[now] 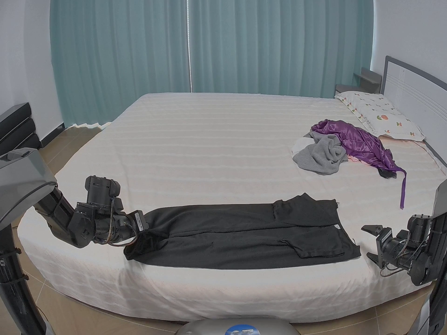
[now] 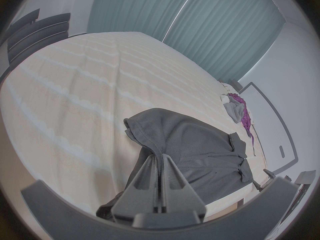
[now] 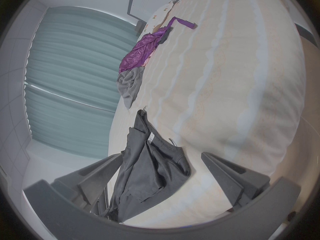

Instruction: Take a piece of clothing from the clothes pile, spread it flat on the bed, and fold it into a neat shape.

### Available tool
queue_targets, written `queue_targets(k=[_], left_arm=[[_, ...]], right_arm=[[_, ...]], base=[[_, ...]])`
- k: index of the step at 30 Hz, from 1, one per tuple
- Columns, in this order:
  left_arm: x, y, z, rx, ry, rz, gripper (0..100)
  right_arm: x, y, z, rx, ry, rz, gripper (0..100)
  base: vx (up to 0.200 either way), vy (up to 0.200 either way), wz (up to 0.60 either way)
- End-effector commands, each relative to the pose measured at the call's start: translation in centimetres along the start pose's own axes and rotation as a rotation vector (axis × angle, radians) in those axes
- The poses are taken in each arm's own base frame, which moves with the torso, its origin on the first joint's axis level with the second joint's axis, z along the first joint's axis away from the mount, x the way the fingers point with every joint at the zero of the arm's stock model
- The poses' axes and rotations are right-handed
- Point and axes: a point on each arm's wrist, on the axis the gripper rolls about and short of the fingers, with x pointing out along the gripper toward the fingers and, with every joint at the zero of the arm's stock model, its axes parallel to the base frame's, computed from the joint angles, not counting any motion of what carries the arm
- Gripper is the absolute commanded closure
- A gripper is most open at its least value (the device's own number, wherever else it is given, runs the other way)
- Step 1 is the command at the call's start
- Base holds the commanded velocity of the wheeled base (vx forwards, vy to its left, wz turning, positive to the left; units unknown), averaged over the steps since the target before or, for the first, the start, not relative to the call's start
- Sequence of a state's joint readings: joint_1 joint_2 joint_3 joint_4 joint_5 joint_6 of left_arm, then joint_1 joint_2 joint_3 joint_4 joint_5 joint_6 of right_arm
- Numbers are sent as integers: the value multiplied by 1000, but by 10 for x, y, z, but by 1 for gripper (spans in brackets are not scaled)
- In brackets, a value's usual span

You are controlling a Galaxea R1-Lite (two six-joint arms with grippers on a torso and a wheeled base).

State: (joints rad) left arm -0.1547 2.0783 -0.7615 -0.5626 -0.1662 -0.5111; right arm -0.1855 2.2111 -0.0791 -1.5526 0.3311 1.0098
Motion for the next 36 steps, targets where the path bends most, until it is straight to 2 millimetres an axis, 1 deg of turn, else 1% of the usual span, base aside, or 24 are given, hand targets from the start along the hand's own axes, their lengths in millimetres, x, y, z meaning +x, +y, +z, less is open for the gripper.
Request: queue_targets(k=[1, 6, 11, 17, 24, 25, 30, 31, 32, 34, 35, 36], left_arm=[[0, -5, -1, 5, -1, -10, 100], [-3, -8, 1, -3, -9, -19, 100], [-13, -19, 4, -37, -33, -51, 100], [-16, -26, 6, -73, -43, -73, 100], [-20, -39, 5, -54, -46, -104, 100], [-19, -45, 5, -48, -47, -119, 100], [-20, -60, -4, -15, -25, -148, 100], [-20, -60, -4, -15, -25, -148, 100], [-20, -64, -6, -5, -18, -158, 100], [-20, -64, -6, -5, -18, -158, 100], [-20, -77, -10, 19, -16, -183, 100], [-18, -82, -11, 27, -20, -184, 100]], right_arm=[[2, 3, 2, 11, -13, 24, 0], [4, 1, 1, 15, -6, 15, 0], [5, 1, 1, 17, -1, 13, 0], [8, -2, 0, 24, 5, 1, 0], [10, -5, -1, 26, 13, -9, 0], [11, -6, -2, 27, 16, -11, 0], [11, -6, -2, 27, 17, -13, 0], [11, -6, -2, 27, 17, -13, 0], [11, -6, -3, 27, 20, -15, 0], [11, -6, -3, 27, 20, -15, 0], [12, -6, -5, 22, 29, -17, 0], [13, -6, -6, 19, 32, -18, 0]], base=[[0, -200, 0], [0, -200, 0], [0, -200, 0], [0, -200, 0], [0, -200, 0], [0, -200, 0], [0, -200, 0], [0, -200, 0], [0, -200, 0], [0, -200, 0], [0, -200, 0], [0, -200, 0]])
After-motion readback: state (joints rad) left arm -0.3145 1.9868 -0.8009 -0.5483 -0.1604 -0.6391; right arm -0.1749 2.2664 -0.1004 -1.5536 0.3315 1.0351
